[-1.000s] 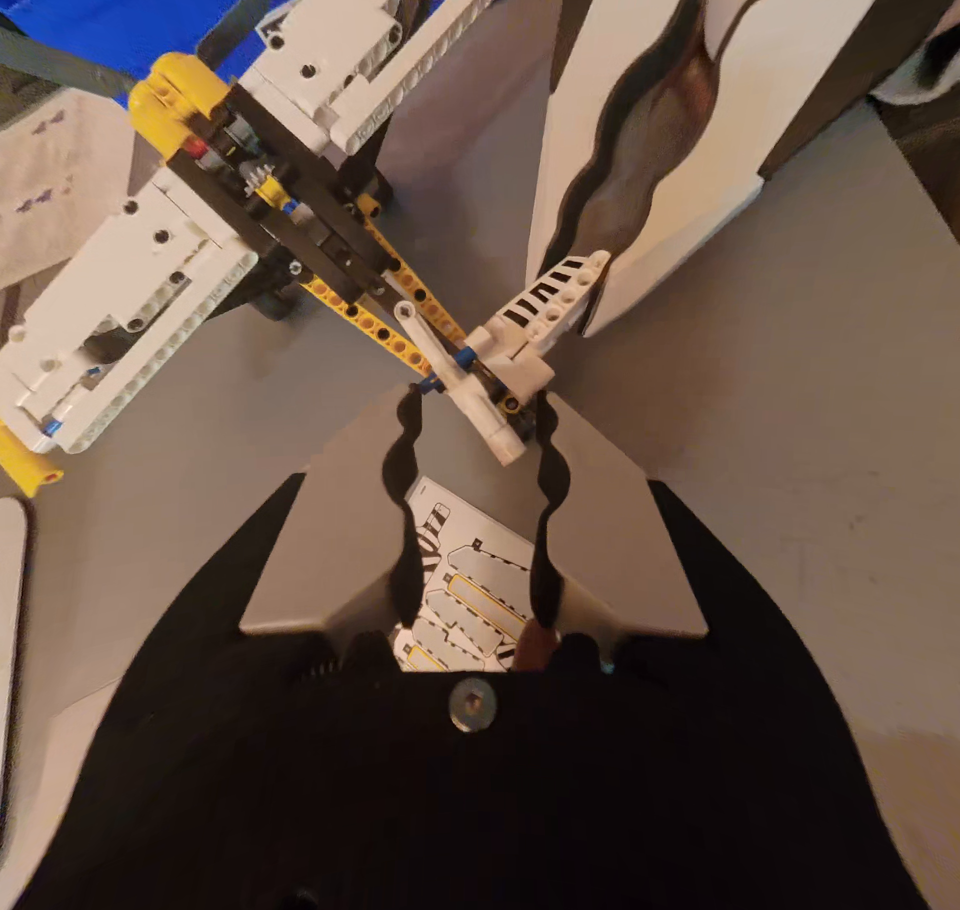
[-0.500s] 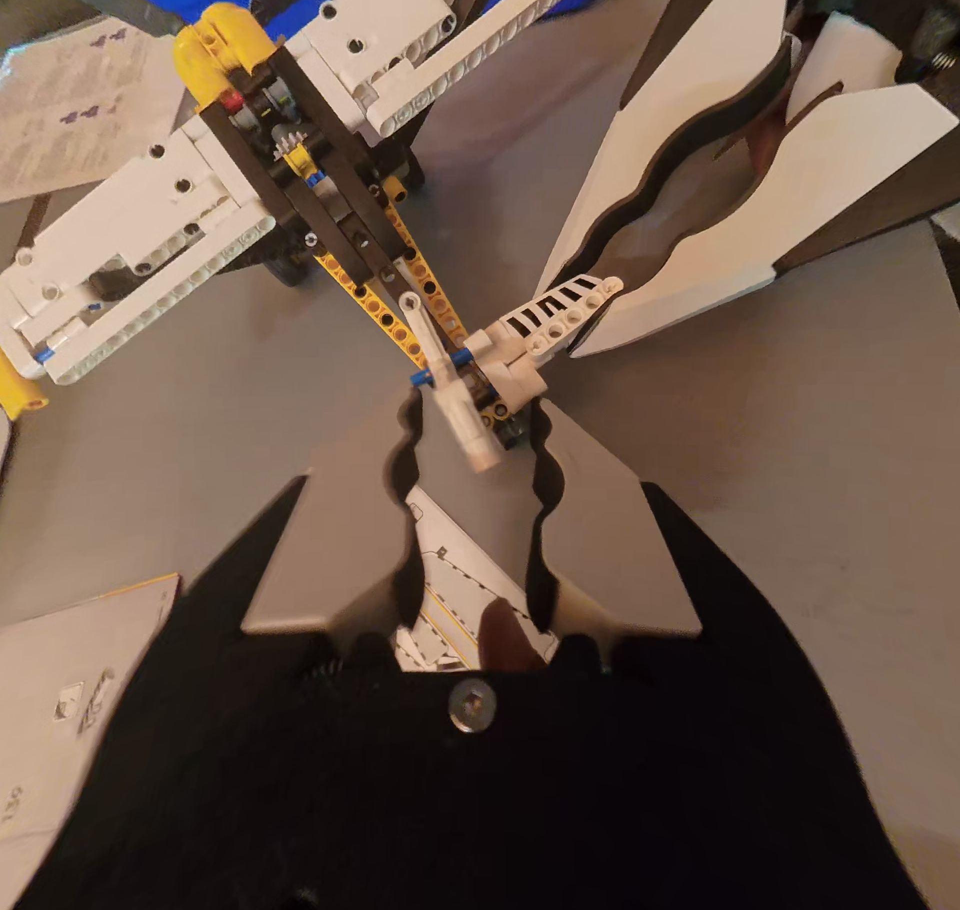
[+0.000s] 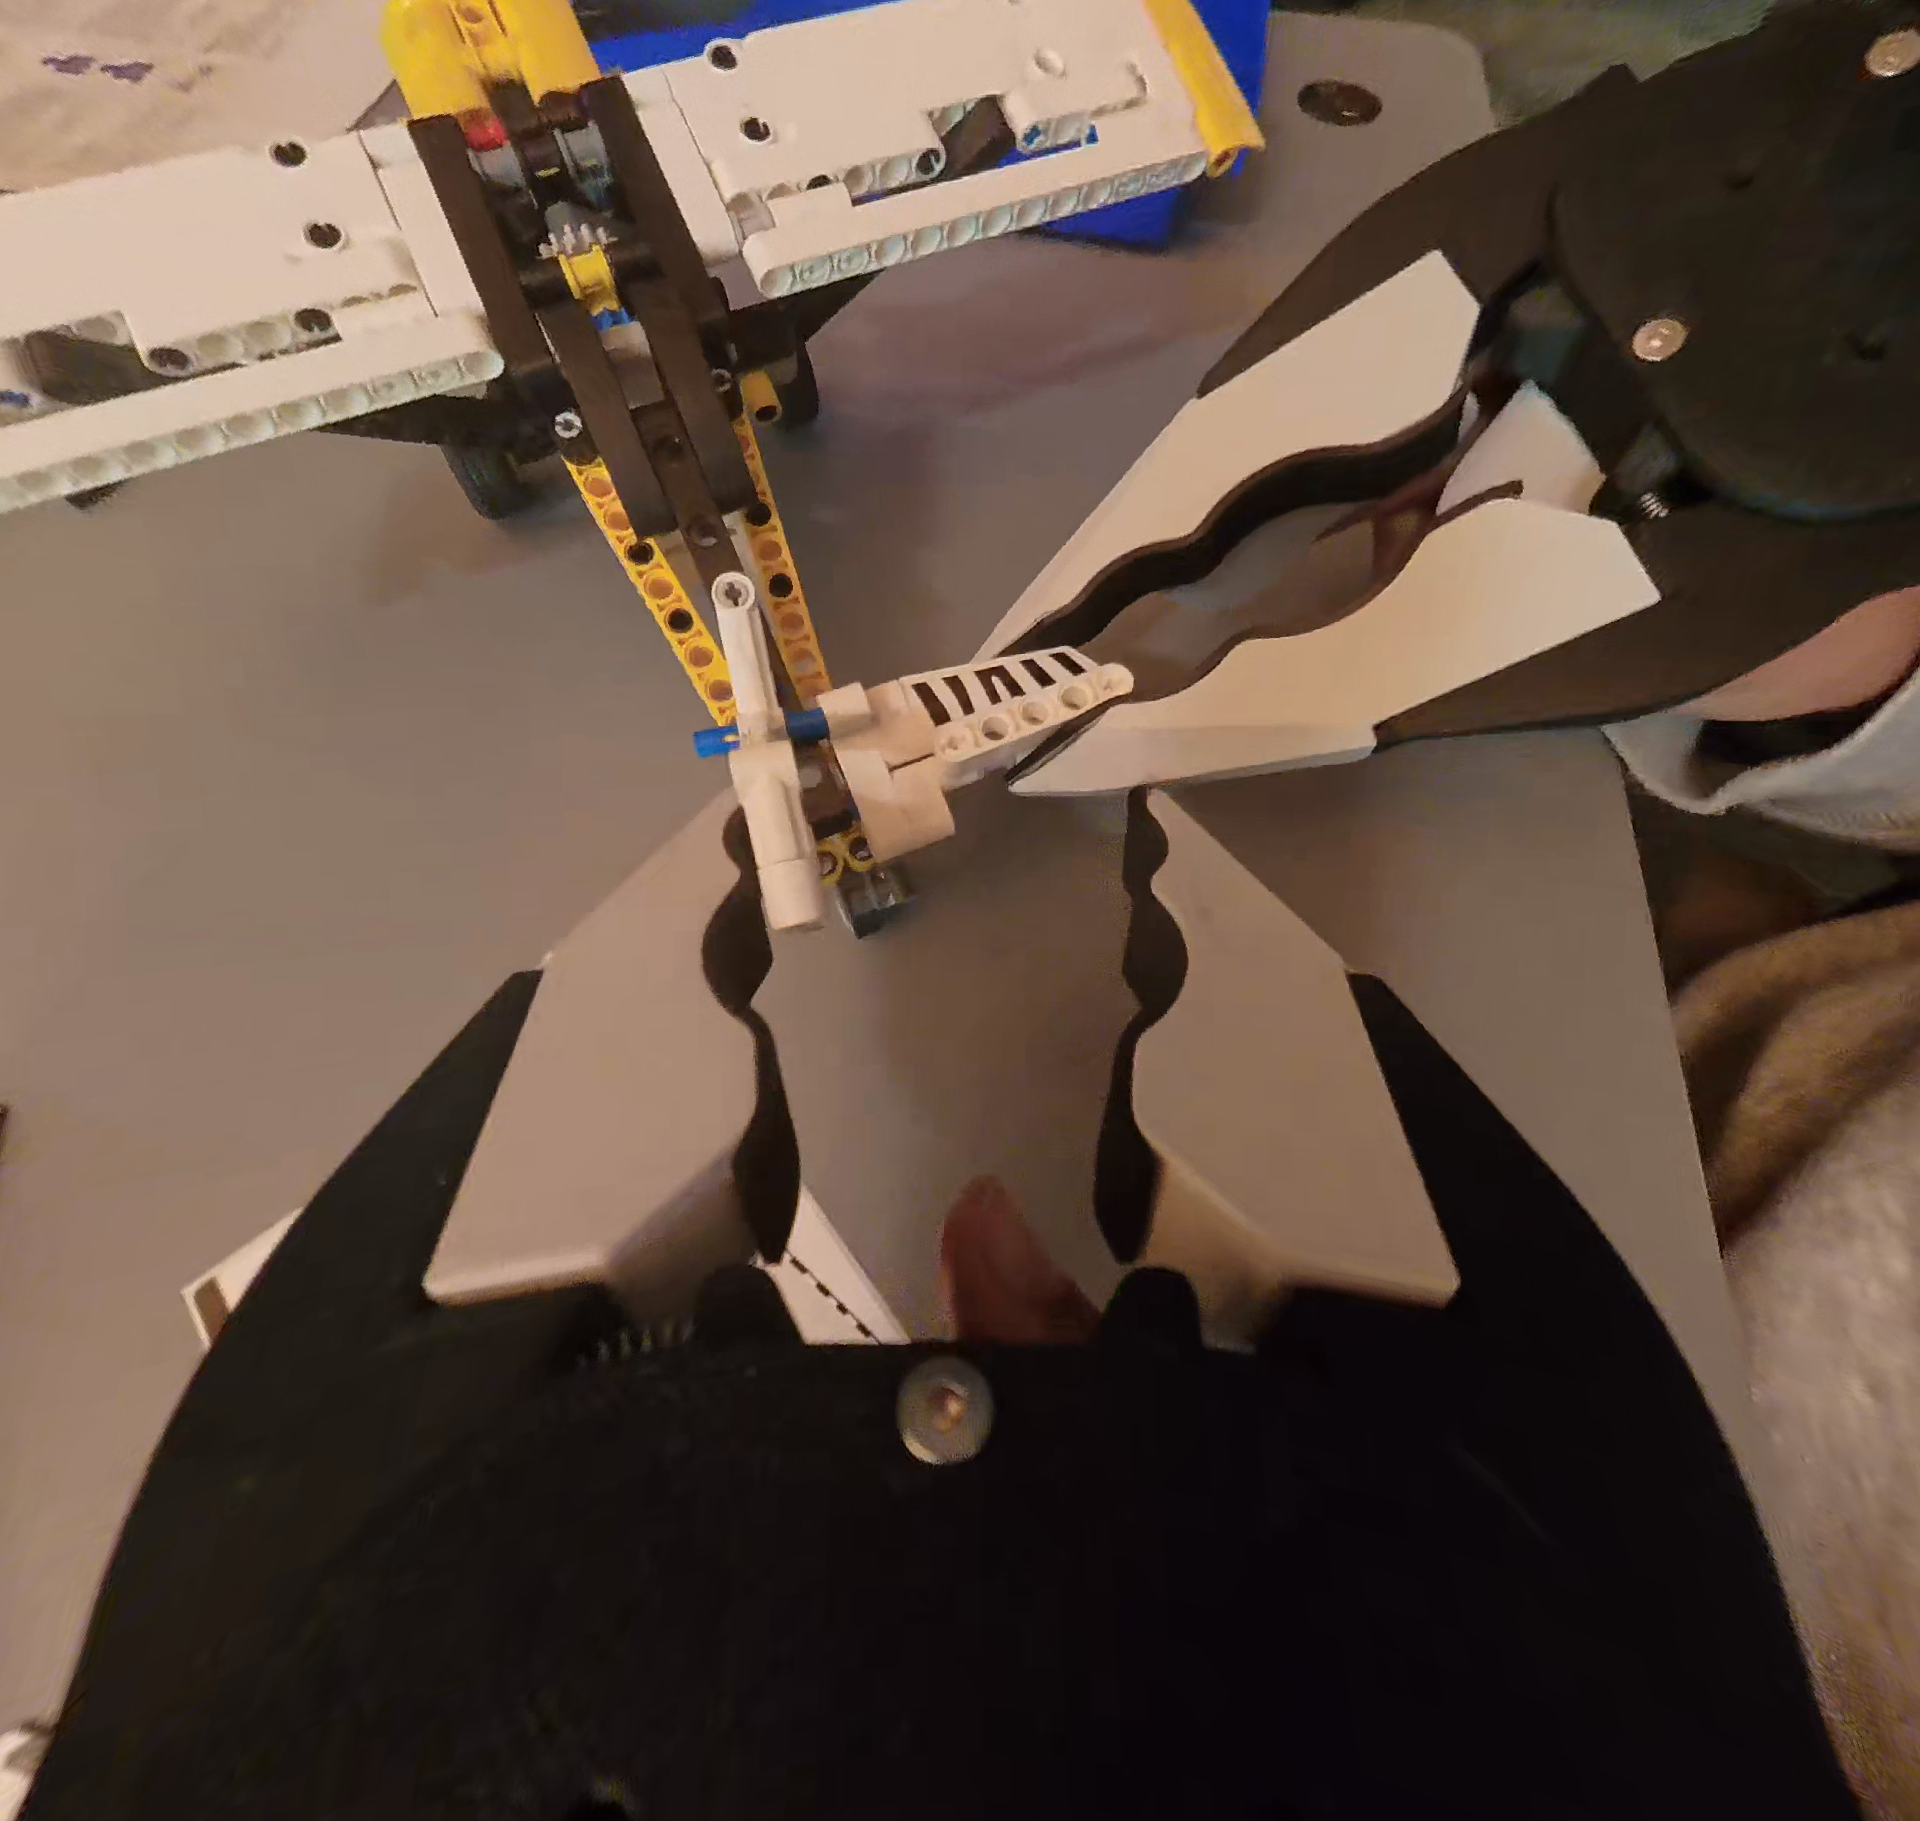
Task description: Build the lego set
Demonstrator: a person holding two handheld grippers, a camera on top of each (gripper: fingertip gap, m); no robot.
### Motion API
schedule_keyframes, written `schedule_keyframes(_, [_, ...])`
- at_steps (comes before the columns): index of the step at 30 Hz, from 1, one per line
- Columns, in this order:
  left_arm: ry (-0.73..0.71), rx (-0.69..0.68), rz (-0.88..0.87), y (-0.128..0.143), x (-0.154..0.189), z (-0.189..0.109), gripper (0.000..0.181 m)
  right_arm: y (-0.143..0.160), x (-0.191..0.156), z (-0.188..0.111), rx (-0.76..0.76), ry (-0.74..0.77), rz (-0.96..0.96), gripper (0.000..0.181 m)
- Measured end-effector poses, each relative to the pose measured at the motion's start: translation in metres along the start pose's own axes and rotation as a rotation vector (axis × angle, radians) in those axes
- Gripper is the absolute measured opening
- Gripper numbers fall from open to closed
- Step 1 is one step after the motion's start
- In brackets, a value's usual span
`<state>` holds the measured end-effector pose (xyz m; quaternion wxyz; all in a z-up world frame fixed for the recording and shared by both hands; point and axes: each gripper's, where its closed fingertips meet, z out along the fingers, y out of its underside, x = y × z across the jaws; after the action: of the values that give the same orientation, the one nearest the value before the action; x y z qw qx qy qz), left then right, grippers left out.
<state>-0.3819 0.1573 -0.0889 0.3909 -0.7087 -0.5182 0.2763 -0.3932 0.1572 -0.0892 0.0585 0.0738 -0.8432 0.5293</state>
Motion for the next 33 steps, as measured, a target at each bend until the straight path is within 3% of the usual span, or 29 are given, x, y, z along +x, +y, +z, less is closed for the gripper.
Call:
schedule_keyframes(4, [-0.053, 0.025, -0.038, -0.003, -0.009, -0.007, 0.077, -0.001, -0.001, -0.001, 0.01, -0.002, -0.007, 0.018])
schedule_keyframes(9, [-0.024, 0.158, -0.08, -0.02, -0.009, -0.033, 0.088, -0.002, -0.003, -0.001, 0.015, -0.008, -0.012, 0.018])
schedule_keyframes(14, [0.041, 0.078, -0.063, -0.008, -0.003, -0.031, 0.095, -0.001, -0.015, -0.003, 0.007, -0.039, -0.042, 0.018])
schedule_keyframes(19, [0.173, 0.071, -0.014, -0.004, 0.024, -0.022, 0.099, 0.004, -0.023, -0.016, 0.012, -0.068, -0.044, 0.019])
schedule_keyframes(25, [0.225, -0.008, 0.184, 0.013, 0.053, -0.018, 0.102, 0.011, -0.03, -0.036, 0.034, -0.105, -0.115, 0.02])
schedule_keyframes(29, [0.273, 0.013, 0.227, 0.018, 0.065, -0.027, 0.1, 0.003, -0.036, -0.051, 0.143, -0.167, -0.165, 0.036])
schedule_keyframes(33, [0.339, 0.05, 0.201, 0.02, 0.073, -0.036, 0.092, -0.002, -0.046, -0.05, 0.161, -0.27, -0.144, 0.045])
